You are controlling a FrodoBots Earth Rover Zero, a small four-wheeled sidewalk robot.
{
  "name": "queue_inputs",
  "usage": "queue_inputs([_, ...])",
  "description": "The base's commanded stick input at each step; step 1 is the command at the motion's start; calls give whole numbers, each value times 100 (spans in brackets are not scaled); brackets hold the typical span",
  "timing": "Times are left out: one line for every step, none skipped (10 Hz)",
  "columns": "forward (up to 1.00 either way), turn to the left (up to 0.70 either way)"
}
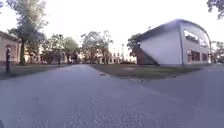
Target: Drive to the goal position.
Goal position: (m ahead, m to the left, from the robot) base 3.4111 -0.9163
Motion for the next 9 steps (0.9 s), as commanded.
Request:
queue_inputs([0,-70])
queue_inputs([0,-70])
queue_inputs([0,-70])
queue_inputs([0,-70])
queue_inputs([0,-70])
queue_inputs([0,-70])
queue_inputs([0,-70])
queue_inputs([0,-70])
queue_inputs([0,-70])
